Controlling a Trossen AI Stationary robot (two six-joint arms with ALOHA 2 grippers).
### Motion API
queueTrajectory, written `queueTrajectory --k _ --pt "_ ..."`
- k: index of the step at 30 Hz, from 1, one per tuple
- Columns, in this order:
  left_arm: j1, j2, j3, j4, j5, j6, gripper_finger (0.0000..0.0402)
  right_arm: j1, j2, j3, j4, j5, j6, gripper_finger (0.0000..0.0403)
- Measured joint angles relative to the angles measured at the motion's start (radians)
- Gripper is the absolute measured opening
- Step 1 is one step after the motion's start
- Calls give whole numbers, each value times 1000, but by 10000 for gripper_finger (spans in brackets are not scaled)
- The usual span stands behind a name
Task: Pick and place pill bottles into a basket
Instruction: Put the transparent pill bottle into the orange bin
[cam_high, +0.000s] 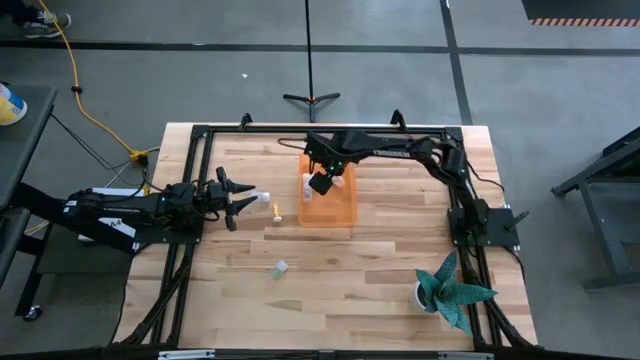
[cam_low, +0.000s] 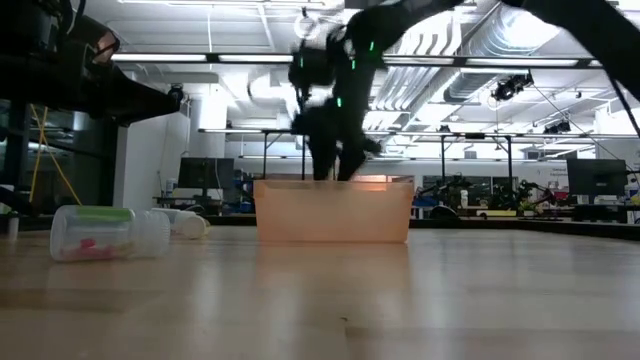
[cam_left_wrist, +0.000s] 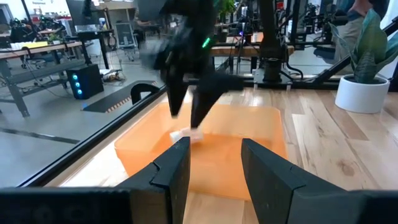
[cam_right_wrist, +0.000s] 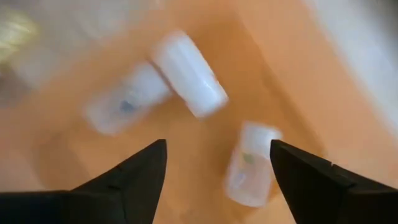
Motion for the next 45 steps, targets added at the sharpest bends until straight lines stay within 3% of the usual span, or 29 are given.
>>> queueTrajectory --k 4,8,17,21,23,35,40,45 --pt "0 0 0 -1 0 0 177 130 -111 -74 121 165 -65 261" --pt "0 0 0 2 0 0 177 262 -266 -271 358 221 -80 239" --pt "0 0 0 21 0 31 177 412 -766 -980 950 239 -135 182" --pt "0 0 0 21 0 27 177 422 -947 -1284 1318 235 -165 166" --pt "0 0 0 21 0 27 177 421 -1028 -1397 1415 236 -172 159" --pt "0 0 0 4 0 27 177 428 -1595 -1701 1454 255 -305 142" --pt "0 0 0 1 2 17 177 405 -1728 -1777 1455 198 -306 142" --pt "0 0 0 6 13 8 177 397 -1774 -1788 1392 208 -312 142"
